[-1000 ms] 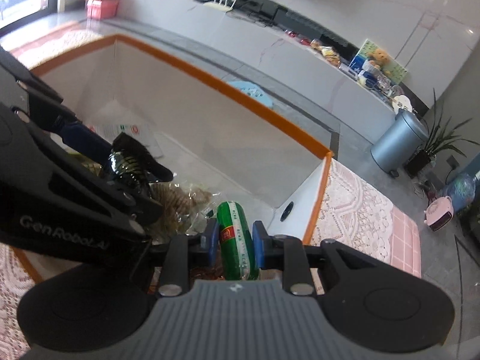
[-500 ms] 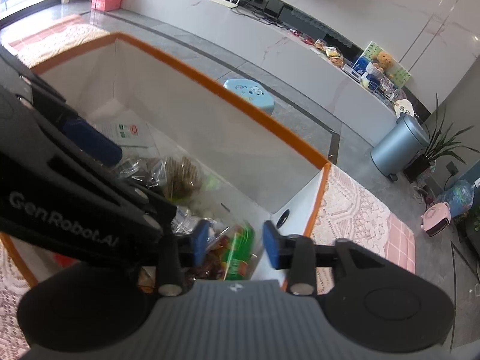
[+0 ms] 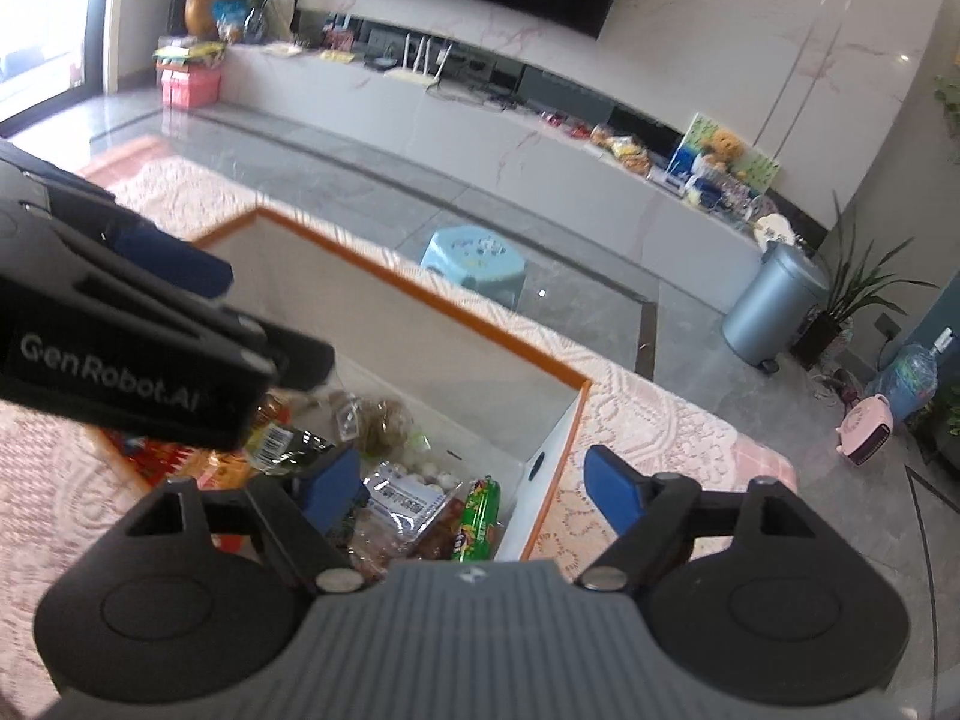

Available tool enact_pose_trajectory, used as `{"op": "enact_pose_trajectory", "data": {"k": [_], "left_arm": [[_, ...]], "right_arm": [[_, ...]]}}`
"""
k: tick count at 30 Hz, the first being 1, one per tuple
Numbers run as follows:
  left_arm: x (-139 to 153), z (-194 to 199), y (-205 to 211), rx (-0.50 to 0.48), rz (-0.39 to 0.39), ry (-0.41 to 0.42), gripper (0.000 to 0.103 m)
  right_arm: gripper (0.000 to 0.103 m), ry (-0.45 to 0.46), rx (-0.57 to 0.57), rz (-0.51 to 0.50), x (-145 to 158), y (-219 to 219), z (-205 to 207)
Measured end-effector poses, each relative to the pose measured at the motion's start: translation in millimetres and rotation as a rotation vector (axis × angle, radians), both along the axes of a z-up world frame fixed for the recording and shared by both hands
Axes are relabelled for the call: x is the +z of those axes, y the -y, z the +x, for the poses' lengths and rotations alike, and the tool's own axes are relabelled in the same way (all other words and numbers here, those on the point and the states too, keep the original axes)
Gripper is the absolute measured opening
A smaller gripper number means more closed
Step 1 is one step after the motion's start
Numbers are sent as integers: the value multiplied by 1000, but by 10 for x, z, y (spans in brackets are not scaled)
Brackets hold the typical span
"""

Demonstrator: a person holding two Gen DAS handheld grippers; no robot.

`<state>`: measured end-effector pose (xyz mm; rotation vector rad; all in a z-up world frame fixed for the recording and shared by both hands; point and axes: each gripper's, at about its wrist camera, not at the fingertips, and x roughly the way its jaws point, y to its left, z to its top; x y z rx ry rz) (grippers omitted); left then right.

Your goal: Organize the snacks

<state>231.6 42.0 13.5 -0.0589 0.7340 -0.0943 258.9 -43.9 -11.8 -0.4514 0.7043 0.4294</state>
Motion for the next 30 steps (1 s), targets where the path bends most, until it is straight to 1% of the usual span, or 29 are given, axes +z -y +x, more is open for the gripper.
{"op": "enact_pose_trajectory", "data": {"k": [1,3,6,7,9,11,13,18,21,24,27,30], "left_arm": [[62,-83,33,16,30,30,81],[180,-265,84,37,90,94,81],[309,-541,161,62,165,181,82],[342,-642,184,72,183,208,83],[374,-801,209,87,192,244,85],[375,-951,216,108,179,271,86],[360,-1040,216,128,181,272,87],[302,-1235,219,171,228,255,87],[255,-1350,169,192,221,246,88],[149,-1499,98,226,220,247,89],[38,-1577,70,266,231,247,89],[-90,-1625,31,255,206,229,89]], "right_arm": [[81,8,-8,9,65,15,-69],[90,37,-43,40,208,74,-237],[96,68,-79,100,389,180,-475],[96,71,-89,119,433,215,-557],[98,70,-110,156,503,281,-714],[99,69,-148,188,548,339,-877],[99,75,-190,228,569,403,-1037],[99,84,-271,320,570,505,-1360],[99,72,-294,364,531,514,-1527],[99,94,-328,409,476,502,-1719],[99,132,-352,400,379,462,-1893],[99,174,-351,366,251,406,-2020]]}}
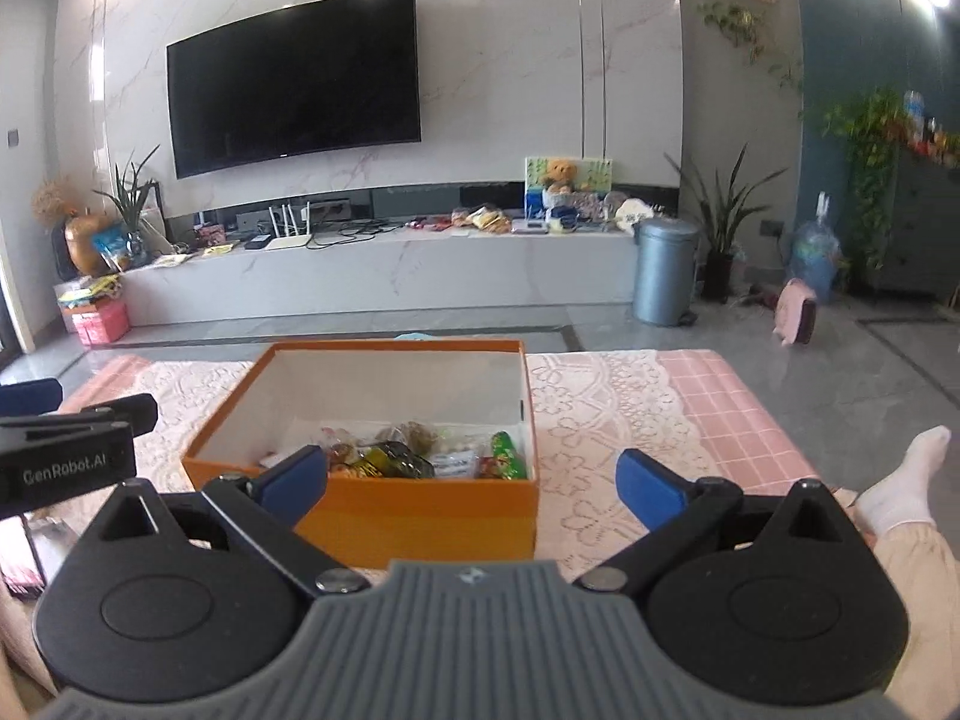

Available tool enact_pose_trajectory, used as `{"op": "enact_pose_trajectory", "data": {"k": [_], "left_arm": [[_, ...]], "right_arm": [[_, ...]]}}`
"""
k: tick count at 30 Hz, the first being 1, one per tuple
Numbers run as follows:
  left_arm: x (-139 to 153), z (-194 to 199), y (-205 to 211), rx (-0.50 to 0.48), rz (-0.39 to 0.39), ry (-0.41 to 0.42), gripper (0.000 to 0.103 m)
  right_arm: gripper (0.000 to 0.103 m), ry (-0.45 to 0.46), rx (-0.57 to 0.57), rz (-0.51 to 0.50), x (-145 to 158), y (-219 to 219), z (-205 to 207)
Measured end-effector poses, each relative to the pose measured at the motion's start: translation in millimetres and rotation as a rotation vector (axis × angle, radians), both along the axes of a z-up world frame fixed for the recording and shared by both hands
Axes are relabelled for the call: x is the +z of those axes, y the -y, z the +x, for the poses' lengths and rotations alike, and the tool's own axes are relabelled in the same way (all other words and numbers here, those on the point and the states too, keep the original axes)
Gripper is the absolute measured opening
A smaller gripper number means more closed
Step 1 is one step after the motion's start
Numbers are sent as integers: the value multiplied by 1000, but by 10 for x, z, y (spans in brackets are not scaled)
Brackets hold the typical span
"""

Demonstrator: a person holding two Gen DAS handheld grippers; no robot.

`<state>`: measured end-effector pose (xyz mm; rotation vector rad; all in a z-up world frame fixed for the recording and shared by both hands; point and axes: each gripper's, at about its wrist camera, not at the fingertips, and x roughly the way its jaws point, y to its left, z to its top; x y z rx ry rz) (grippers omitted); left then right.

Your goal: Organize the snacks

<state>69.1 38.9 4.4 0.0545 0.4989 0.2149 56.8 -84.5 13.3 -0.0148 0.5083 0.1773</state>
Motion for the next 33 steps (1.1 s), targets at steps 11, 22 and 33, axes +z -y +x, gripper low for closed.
{"op": "enact_pose_trajectory", "data": {"k": [11,22,33], "left_arm": [[-382,71,-112,11,-17,-89,89],[-591,125,-93,10,-34,-177,89],[-578,143,-71,11,-29,-189,89]], "right_arm": [[99,13,16,-61,-371,-73,47],[99,-98,15,-38,-737,-65,291],[99,-104,3,-10,-736,-18,317]]}}
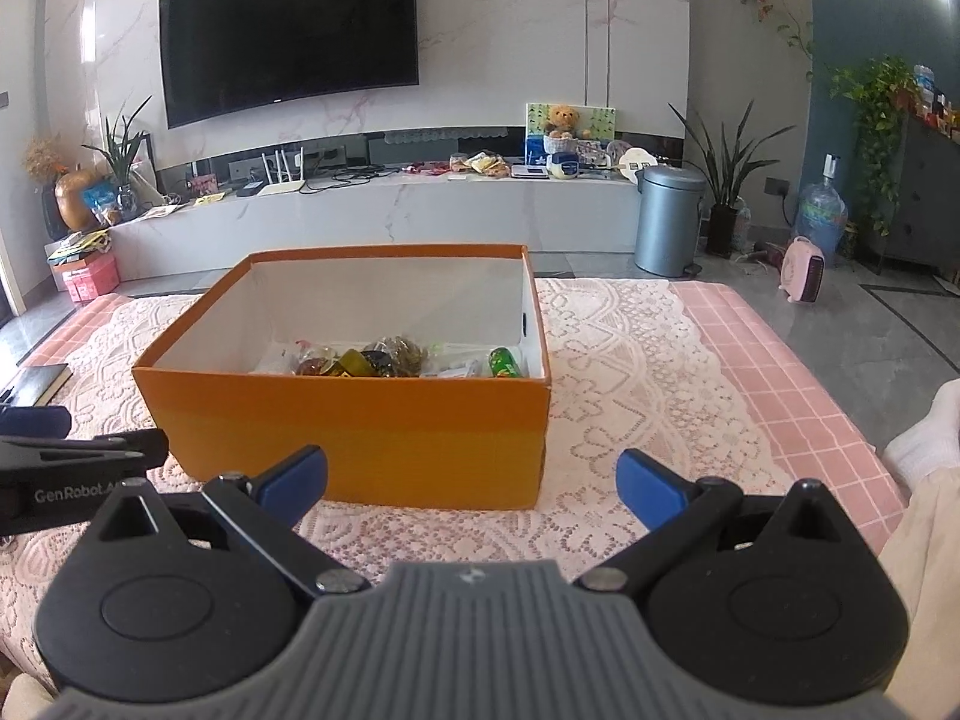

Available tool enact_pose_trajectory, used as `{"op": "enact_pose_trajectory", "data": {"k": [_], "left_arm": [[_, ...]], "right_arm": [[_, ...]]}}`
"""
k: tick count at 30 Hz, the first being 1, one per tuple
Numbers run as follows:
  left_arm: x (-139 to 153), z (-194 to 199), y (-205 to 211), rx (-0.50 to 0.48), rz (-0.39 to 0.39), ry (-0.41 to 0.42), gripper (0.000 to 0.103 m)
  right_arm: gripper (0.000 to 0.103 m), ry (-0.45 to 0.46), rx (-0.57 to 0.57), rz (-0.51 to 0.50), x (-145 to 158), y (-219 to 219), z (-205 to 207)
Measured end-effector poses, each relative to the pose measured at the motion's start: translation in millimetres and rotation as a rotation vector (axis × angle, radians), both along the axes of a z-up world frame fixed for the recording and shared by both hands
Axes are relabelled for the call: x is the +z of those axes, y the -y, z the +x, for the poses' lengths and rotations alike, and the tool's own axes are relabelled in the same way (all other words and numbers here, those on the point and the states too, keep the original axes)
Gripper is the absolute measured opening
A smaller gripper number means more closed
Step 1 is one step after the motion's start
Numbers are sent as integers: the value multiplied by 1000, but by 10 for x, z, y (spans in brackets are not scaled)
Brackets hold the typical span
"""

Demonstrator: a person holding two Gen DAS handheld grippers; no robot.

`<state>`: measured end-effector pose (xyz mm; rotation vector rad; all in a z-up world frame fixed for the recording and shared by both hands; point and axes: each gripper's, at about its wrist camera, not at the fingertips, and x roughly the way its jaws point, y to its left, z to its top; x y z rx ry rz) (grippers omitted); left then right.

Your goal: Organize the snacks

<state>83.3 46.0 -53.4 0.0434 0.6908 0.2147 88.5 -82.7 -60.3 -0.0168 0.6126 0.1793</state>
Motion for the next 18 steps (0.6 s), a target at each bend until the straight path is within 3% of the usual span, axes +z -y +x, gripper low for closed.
{"op": "enact_pose_trajectory", "data": {"k": [18], "left_arm": [[22,-7,-35,-5,-8,-4,89]], "right_arm": [[99,-11,6,-1,7,4,-8]]}}
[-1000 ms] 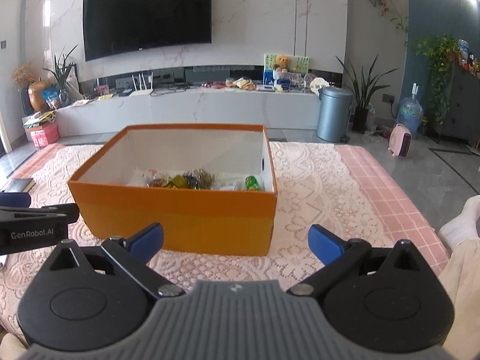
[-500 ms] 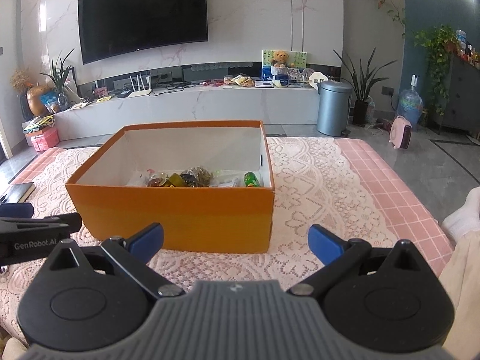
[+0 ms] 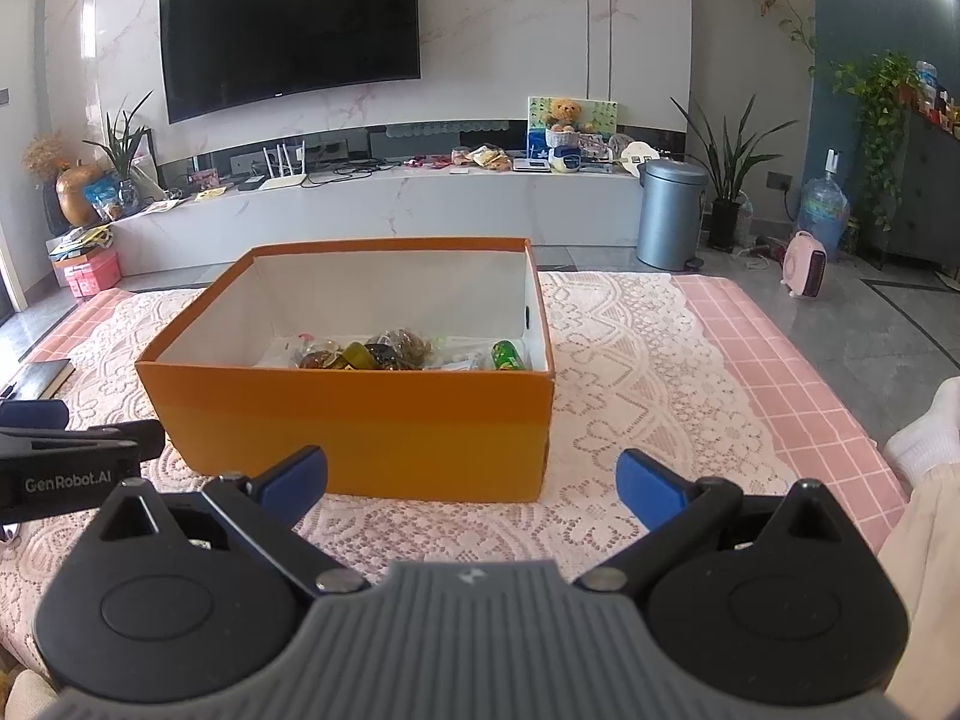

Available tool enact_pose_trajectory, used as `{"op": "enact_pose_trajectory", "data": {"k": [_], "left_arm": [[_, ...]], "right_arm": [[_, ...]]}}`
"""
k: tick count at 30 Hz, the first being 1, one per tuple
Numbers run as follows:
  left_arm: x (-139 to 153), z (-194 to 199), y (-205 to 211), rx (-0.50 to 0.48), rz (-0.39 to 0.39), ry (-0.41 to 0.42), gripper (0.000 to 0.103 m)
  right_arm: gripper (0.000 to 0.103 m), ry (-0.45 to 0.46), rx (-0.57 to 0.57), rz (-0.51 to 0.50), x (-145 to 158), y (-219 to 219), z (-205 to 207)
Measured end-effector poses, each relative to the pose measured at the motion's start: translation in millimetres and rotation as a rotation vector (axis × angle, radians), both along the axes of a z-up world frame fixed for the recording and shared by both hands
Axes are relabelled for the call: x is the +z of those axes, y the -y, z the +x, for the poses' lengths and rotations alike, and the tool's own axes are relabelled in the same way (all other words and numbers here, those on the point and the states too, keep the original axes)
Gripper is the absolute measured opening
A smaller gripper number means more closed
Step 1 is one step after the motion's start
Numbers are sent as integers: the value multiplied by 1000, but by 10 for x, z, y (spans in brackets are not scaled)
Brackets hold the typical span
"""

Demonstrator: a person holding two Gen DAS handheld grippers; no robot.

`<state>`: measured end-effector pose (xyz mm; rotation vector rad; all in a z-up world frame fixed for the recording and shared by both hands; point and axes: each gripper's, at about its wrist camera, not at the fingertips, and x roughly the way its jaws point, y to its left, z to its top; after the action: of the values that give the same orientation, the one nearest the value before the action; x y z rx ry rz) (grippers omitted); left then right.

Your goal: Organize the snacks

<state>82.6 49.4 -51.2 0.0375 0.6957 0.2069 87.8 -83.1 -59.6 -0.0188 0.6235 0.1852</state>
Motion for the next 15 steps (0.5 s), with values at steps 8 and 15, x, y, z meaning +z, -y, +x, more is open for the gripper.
{"op": "enact_pose_trajectory", "data": {"k": [8,15], "left_arm": [[3,2,-1,-6,-6,-4,89],[11,-3,-1,-10,-12,-5,89]], "right_arm": [[99,-3,0,-4,0,-1,-9],[99,-2,-6,0,11,12,-23]]}}
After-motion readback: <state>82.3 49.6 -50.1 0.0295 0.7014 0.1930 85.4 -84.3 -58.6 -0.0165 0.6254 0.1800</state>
